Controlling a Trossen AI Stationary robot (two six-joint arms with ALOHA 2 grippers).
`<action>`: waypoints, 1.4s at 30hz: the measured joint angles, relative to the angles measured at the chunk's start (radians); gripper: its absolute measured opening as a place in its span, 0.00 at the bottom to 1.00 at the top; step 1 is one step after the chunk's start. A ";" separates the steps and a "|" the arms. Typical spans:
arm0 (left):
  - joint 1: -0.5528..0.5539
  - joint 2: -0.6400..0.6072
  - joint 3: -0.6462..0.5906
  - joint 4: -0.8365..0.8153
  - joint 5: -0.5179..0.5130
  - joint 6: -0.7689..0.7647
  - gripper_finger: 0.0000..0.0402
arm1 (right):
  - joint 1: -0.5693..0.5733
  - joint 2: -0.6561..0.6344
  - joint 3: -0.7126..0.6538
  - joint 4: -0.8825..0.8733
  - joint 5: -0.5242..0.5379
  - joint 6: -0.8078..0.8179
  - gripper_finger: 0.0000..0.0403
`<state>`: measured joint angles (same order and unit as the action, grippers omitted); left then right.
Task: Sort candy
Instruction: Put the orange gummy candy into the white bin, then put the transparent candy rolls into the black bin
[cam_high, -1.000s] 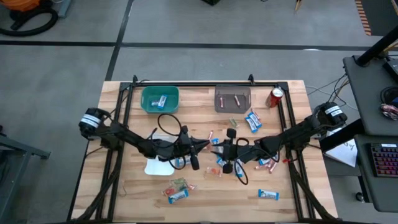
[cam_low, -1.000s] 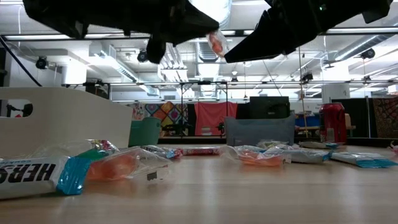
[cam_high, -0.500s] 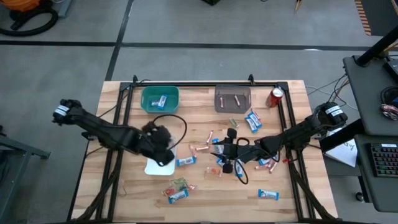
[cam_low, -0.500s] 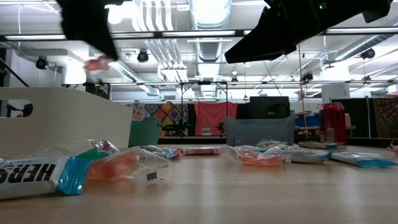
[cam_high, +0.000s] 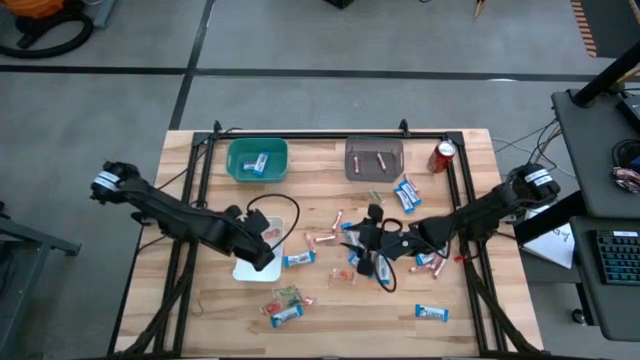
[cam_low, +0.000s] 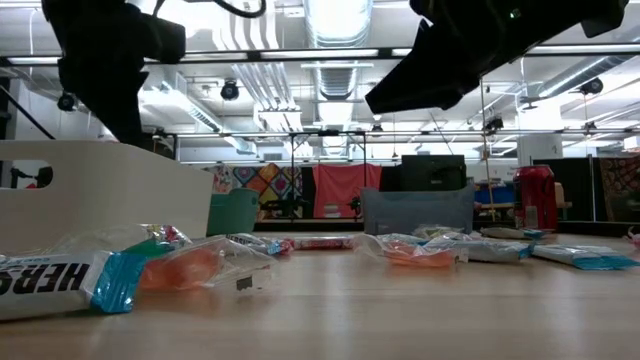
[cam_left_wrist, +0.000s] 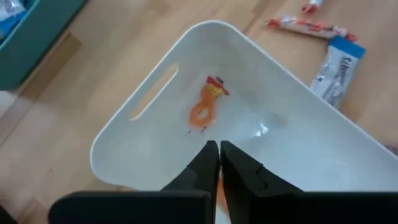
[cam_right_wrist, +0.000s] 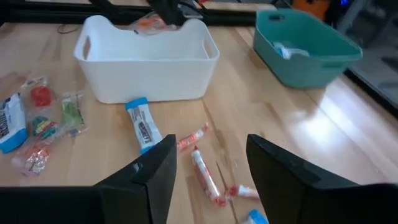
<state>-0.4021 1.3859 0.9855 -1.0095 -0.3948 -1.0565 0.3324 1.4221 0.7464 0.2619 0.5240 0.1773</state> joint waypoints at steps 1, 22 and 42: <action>0.000 0.005 0.000 0.000 0.002 0.000 0.00 | -0.004 -0.006 0.000 -0.018 0.000 0.026 0.46; -0.013 0.006 0.001 0.095 0.011 0.156 0.27 | -0.074 -0.086 0.001 -0.215 -0.089 0.137 0.46; -0.107 -0.035 0.002 0.355 -0.128 0.387 0.28 | -0.385 -0.003 0.000 -0.276 -0.441 -0.467 0.40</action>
<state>-0.5095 1.3506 0.9872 -0.6550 -0.5230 -0.6699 -0.0530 1.4187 0.7467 -0.0137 0.0831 -0.2900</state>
